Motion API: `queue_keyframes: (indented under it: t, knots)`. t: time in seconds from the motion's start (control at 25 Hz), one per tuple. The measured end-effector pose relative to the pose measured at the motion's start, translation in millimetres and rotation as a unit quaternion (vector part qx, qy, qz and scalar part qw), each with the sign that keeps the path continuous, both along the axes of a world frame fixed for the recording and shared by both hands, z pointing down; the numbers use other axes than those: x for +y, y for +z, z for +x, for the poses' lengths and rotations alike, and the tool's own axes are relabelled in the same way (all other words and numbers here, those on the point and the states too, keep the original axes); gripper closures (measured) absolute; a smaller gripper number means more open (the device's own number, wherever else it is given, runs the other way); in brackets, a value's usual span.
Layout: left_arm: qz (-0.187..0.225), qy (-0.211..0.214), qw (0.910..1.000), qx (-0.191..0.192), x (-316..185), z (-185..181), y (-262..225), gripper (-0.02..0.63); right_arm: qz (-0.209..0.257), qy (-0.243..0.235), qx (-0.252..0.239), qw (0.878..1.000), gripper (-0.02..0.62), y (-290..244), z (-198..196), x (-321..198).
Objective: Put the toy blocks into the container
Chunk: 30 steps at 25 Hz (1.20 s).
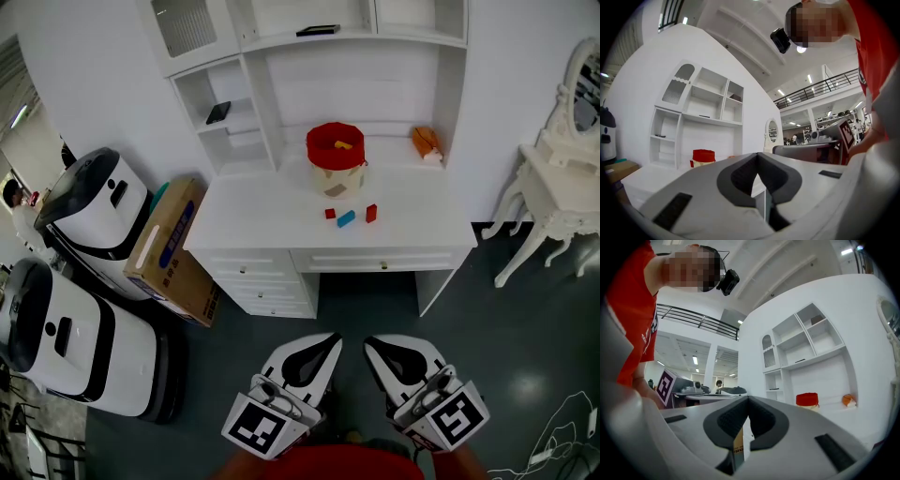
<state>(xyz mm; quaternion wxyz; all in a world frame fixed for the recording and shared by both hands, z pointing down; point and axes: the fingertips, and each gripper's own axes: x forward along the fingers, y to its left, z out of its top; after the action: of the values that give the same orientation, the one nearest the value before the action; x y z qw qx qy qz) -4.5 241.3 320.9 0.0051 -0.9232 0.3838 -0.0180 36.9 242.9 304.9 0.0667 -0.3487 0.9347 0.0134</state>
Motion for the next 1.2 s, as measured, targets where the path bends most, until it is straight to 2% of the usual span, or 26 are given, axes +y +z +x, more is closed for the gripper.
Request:
queue_keyframes:
  t: [0.44,0.8,1.04,1.2]
  knots:
    - [0.009,0.019,0.9998,0.002,-121,-27,-3,0.592,-0.019,0.036,0.018,0.999,0.584,3,-21,-118]
    - [-0.006,0.038,0.9993,0.002,-220,-53,7,0.592,-0.035,0.080,0.026,0.996,0.584,12,-42,-215]
    - [-0.025,0.042,0.9988,0.008,-258,-55,19,0.592,-0.050,0.096,0.042,0.993,0.584,24,-38,-251]
    - [-0.022,0.049,0.9985,0.008,-275,-47,28,0.592,-0.054,0.105,0.049,0.992,0.584,35,-27,-273]
